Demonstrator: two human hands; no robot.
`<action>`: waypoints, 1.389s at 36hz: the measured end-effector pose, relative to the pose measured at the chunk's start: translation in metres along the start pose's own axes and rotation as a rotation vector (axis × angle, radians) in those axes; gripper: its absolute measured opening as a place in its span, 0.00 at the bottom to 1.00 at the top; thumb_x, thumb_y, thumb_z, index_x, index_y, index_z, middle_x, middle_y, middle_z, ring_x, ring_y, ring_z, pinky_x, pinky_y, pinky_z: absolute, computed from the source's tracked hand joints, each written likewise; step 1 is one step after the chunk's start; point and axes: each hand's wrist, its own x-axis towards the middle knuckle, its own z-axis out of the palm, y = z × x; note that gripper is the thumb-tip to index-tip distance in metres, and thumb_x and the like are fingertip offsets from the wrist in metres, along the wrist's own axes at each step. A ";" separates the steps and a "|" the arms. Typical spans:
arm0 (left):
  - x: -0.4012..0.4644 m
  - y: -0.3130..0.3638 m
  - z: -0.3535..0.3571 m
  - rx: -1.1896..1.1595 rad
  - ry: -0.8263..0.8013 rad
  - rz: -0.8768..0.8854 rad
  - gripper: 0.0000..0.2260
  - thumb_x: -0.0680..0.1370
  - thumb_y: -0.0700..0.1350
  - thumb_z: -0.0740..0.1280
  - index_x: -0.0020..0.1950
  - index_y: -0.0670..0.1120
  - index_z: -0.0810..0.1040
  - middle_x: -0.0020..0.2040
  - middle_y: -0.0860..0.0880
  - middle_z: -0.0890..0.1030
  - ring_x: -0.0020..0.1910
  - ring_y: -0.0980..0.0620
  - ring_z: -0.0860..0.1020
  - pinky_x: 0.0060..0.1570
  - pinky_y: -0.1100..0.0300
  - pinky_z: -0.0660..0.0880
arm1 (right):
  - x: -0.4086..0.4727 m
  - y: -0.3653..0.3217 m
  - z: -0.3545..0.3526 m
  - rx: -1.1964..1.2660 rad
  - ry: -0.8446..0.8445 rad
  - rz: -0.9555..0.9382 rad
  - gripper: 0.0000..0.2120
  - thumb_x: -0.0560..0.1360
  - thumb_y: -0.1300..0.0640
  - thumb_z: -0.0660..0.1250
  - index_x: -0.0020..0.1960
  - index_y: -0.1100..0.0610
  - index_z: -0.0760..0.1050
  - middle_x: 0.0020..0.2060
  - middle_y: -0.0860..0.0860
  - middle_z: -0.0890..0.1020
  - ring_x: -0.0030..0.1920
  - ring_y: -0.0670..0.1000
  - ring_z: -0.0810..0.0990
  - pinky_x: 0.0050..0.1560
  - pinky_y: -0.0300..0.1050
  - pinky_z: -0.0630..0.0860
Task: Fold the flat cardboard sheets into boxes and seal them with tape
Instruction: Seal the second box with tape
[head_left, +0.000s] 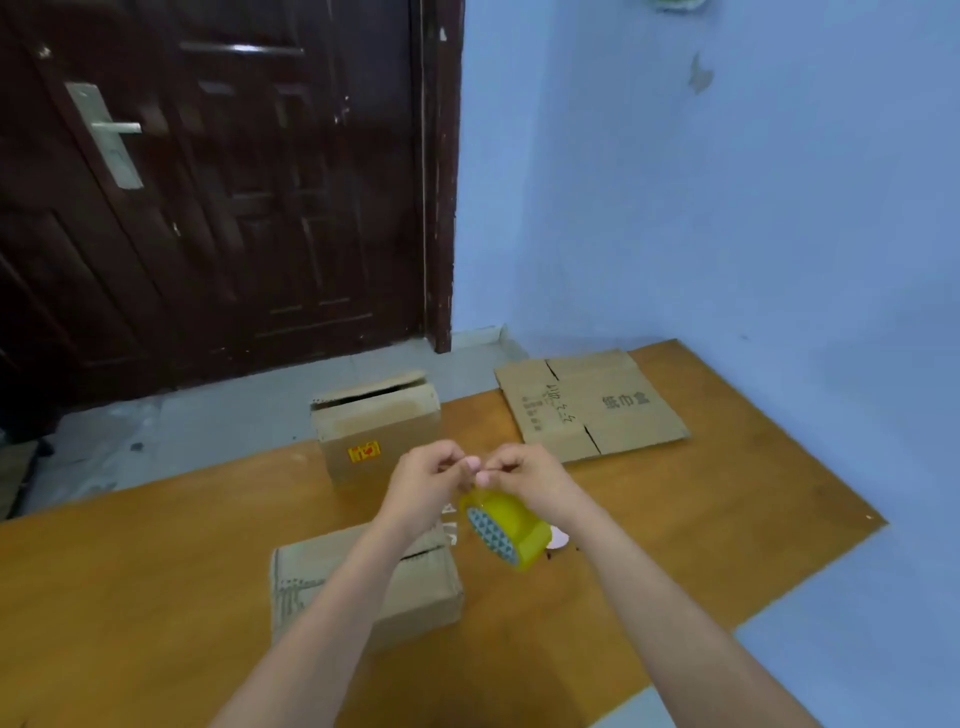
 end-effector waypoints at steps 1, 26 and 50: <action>0.000 0.002 -0.002 0.014 -0.002 0.011 0.12 0.76 0.43 0.69 0.33 0.48 0.75 0.29 0.52 0.80 0.32 0.52 0.77 0.38 0.52 0.76 | -0.002 -0.004 0.001 0.009 0.016 0.012 0.09 0.72 0.59 0.71 0.34 0.51 0.78 0.32 0.45 0.75 0.37 0.45 0.72 0.41 0.39 0.68; 0.040 0.001 -0.026 -0.166 -0.161 -0.391 0.10 0.79 0.39 0.63 0.37 0.42 0.72 0.30 0.44 0.70 0.20 0.51 0.68 0.26 0.56 0.76 | -0.067 -0.039 0.040 0.358 0.220 0.029 0.26 0.64 0.45 0.71 0.52 0.64 0.76 0.42 0.59 0.77 0.41 0.54 0.76 0.39 0.44 0.74; 0.026 -0.076 -0.006 0.662 0.022 -0.098 0.13 0.82 0.51 0.57 0.43 0.45 0.73 0.40 0.46 0.79 0.40 0.44 0.76 0.34 0.58 0.65 | -0.102 0.011 0.069 0.074 0.095 0.327 0.10 0.76 0.53 0.67 0.47 0.61 0.75 0.34 0.49 0.75 0.34 0.46 0.74 0.36 0.39 0.71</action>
